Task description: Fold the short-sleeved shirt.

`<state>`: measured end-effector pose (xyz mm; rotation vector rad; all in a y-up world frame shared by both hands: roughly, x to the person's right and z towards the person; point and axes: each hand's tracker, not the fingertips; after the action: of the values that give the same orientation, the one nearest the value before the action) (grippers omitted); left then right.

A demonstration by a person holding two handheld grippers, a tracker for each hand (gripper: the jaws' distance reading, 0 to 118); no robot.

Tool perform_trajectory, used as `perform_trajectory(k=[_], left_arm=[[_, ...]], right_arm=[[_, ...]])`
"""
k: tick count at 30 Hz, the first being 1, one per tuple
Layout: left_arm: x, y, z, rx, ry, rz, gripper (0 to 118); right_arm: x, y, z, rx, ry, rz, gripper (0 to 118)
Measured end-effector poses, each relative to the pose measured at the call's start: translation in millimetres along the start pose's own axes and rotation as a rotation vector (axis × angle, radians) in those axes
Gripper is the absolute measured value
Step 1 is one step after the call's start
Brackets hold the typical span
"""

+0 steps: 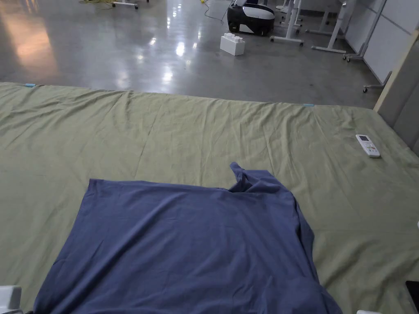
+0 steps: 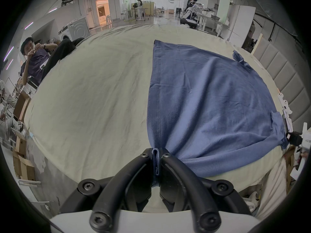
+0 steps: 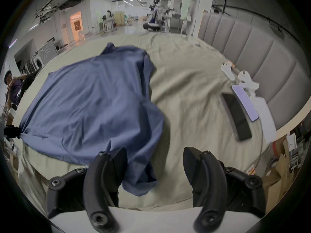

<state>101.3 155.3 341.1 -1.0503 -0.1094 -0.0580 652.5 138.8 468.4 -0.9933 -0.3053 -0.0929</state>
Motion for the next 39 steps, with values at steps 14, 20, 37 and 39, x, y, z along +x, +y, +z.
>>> perform_trajectory(k=[14, 20, 37, 39], left_arm=[[0.7, -3.6, -3.5, -0.002, -0.001, 0.035, 7], [-9.0, -5.3, -7.7, 0.016, -0.008, 0.031, 7], [-11.6, 56.1, 14.0, 0.22, -0.058, 0.021, 7], [-10.0, 73.0, 7.8, 0.224, -0.058, 0.016, 7]], right_arm=[[-22.5, 5.5, -25.7, -0.037, 0.023, 0.138, 7], [-22.8, 10.9, -10.1, -0.047, -0.011, 0.193, 6], [-12.4, 76.8, 23.5, 0.07, 0.061, 0.096, 6], [-14.7, 95.4, 20.3, 0.078, 0.062, 0.09, 6]])
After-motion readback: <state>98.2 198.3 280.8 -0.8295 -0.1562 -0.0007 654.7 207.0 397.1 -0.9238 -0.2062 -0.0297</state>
